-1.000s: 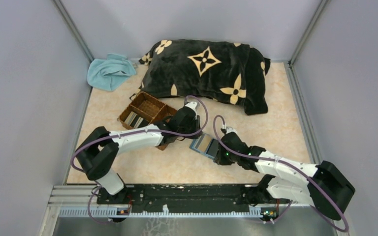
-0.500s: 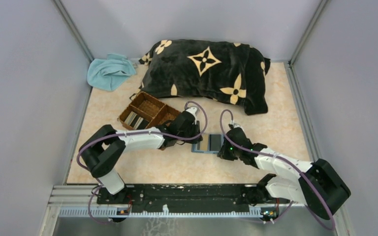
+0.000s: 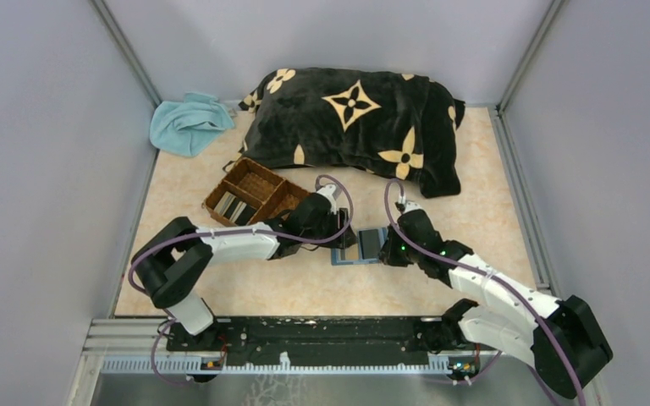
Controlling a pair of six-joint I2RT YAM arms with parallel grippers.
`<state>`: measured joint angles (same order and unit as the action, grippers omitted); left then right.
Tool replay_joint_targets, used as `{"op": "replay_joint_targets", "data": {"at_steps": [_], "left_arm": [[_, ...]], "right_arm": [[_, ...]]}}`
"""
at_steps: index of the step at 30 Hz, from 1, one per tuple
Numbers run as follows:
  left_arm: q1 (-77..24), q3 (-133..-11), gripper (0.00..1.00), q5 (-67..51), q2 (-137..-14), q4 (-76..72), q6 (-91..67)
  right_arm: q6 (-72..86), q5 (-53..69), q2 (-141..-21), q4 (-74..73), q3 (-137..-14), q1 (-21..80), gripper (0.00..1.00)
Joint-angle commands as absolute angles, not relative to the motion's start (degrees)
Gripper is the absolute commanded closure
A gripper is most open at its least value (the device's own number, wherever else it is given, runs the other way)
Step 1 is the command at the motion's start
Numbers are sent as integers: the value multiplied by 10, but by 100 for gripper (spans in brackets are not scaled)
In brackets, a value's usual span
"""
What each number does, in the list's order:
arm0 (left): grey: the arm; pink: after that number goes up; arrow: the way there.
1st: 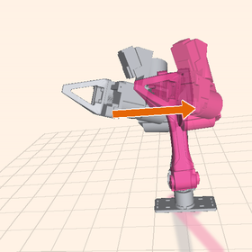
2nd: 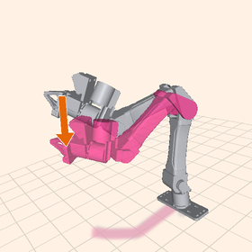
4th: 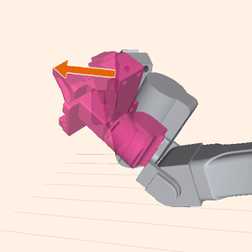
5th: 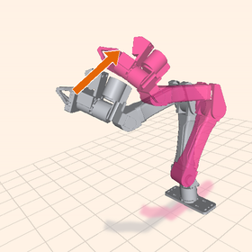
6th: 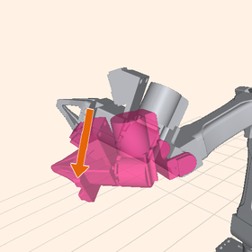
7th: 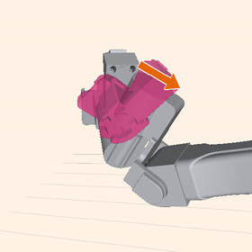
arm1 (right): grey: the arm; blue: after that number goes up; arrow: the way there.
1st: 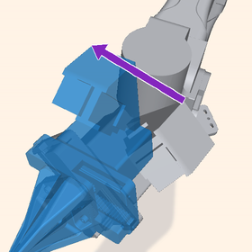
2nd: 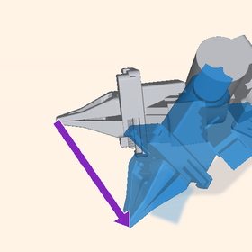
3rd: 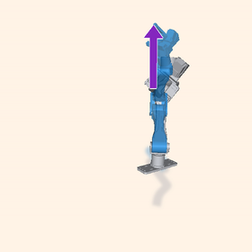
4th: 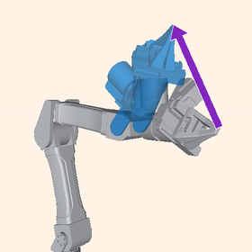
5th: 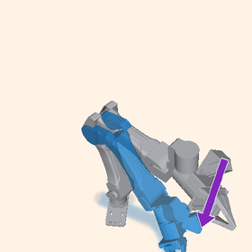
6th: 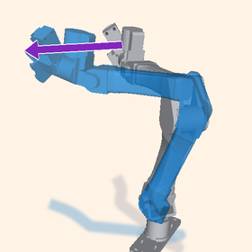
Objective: Take the credit cards out of the card holder
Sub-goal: Remove the credit card from the card holder.
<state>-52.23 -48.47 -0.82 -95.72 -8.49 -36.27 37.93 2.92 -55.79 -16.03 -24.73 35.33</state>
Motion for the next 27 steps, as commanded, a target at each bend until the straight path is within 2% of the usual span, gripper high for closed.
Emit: {"op": "replay_joint_targets", "data": {"at_steps": [1,7,15,27], "left_arm": [[-521,-449,37,-65,-920,-204,-403],[-521,-422,45,-100,-964,-314,-447],[-521,-412,50,-80,-1017,-350,-476],[-521,-403,52,-75,-1047,-356,-487]], "right_arm": [[343,1,-569,-170,-303,347,100],[321,-3,-637,-157,-340,331,100],[306,13,-678,-127,-343,289,100],[309,35,-722,-81,-306,287,100]]}}
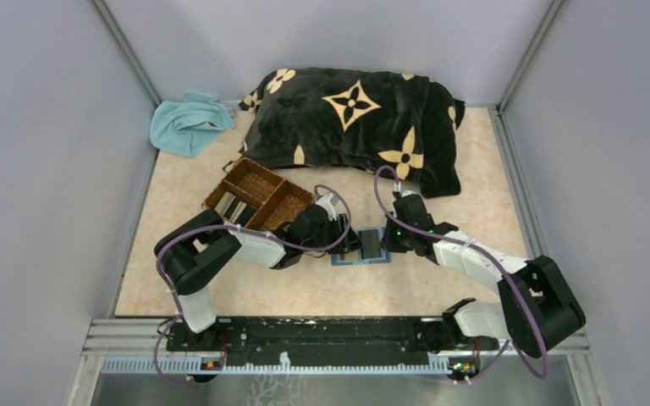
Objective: Take the credit cards out of the card holder
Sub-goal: Remove the credit card from the card holder.
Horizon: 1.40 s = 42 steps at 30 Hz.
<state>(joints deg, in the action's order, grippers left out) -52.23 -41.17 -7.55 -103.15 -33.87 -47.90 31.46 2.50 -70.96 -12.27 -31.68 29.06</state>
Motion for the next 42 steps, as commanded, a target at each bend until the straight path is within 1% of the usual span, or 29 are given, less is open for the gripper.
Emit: {"op": "replay_joint_targets", "data": {"at_steps": [1,10,15,16,18,22,24,25,26,29,31,33,35,39,42], "left_arm": [[-522,-403,52,-75,-1048,-358,-489],[-523,-406,51,-81,-1057,-363,-496],[-523,-397,52,-91,-1061,-395,-512],[-523,-395,54,-91,-1061,-402,-515],[-522,-385,61,-83,-1057,-415,-523],[-522,-362,78,-77,-1044,-461,-535],[-522,-361,82,-82,-1043,-477,-541],[-523,-364,86,-86,-1044,-478,-544],[-522,-368,88,-90,-1046,-477,-545],[-523,-375,91,-94,-1051,-480,-549],[-523,-373,95,-95,-1052,-490,-556],[-523,-372,95,-97,-1052,-499,-563],[-522,-372,92,-102,-1054,-509,-570],[-523,-372,76,-113,-1062,-532,-588],[-523,-374,66,-120,-1071,-549,-598]], "right_arm": [[310,37,-724,-77,-301,287,100],[318,50,-749,-32,-252,287,100],[324,57,-751,-19,-240,287,100],[325,58,-751,-18,-238,287,100],[326,61,-752,-13,-233,287,100],[331,68,-752,-4,-222,287,100],[332,70,-754,0,-217,287,100],[333,70,-756,3,-215,287,100],[333,70,-758,5,-212,287,100],[334,75,-764,12,-208,287,100],[336,76,-767,15,-207,287,100],[337,77,-767,17,-205,287,100],[337,79,-767,20,-203,288,100],[338,81,-768,22,-202,288,100],[340,82,-767,24,-199,289,100]]}}
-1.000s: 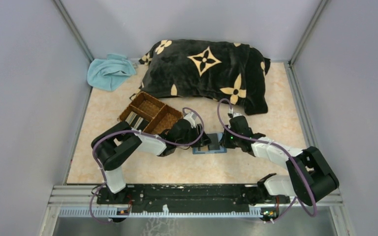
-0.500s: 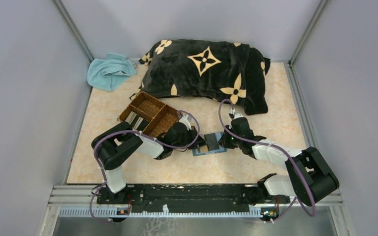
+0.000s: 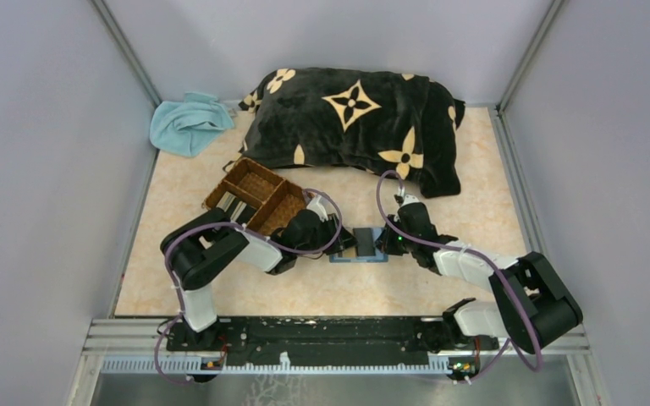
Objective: Take the credit cards out of the card holder
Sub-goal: Remove the credit card from the card holder.
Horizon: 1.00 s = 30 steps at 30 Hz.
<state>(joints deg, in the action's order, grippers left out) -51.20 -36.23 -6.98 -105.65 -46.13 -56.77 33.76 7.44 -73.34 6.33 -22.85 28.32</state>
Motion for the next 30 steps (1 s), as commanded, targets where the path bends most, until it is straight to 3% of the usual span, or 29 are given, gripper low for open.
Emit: {"op": "replay_joint_targets", "data": {"at_steps": [1,16,24,30], "left_arm": [[-523,-376,64,-124,-1075,-554,-600],[-521,-382,65,-193,-1126,-681,-666],[-517,-390,83,-229,-1144,-719,-683],[-519,-386,79,-237,-1159,-691,-678]], "right_arm": [[340,82,-766,23,-198,289,100],[342,82,-769,29,-195,291,100],[342,76,-773,30,-195,291,100],[343,75,-774,28,-196,291,100]]}}
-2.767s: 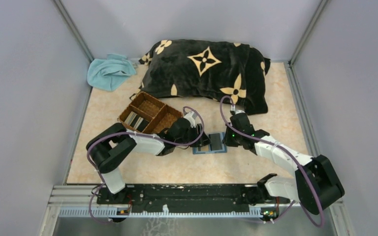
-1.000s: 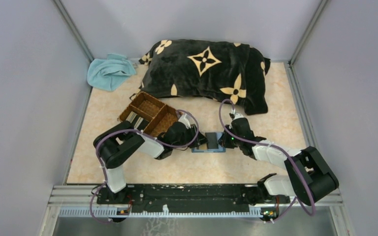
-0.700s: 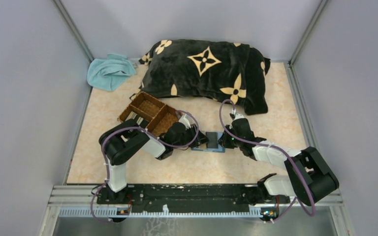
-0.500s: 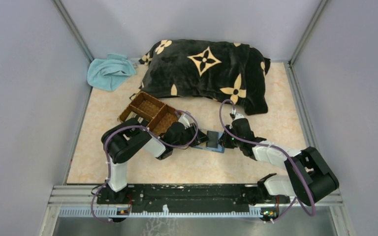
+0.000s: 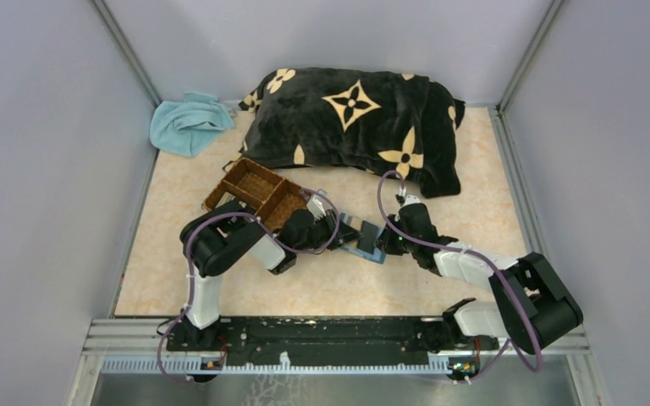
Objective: Take the credit cards out of the card holder
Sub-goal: Remove the credit card from the card holder.
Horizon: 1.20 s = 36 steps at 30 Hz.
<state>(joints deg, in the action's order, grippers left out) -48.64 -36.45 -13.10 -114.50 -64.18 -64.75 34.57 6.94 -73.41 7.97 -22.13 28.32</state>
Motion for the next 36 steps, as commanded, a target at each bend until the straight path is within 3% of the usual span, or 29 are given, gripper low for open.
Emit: {"op": "replay_joint_targets", "data": {"at_steps": [1,12,16,29,34,36], "left_arm": [[-519,-389,78,-241,-1162,-682,-675],[-523,-391,62,-252,-1151,-589,-617],[-529,-404,61,-276,-1161,-589,-607],[-544,-426,69,-332,-1193,-690,-671],[-545,-416,88,-329,-1196,-693,-672],[-543,-405,91,-325,-1196,-703,-674]], "right_arm": [[342,74,-774,28,-197,291,100],[343,72,-776,27,-197,291,100],[343,72,-777,27,-198,291,100],[344,66,-778,25,-198,291,100],[346,64,-777,23,-199,291,100],[347,63,-777,22,-199,291,100]]}}
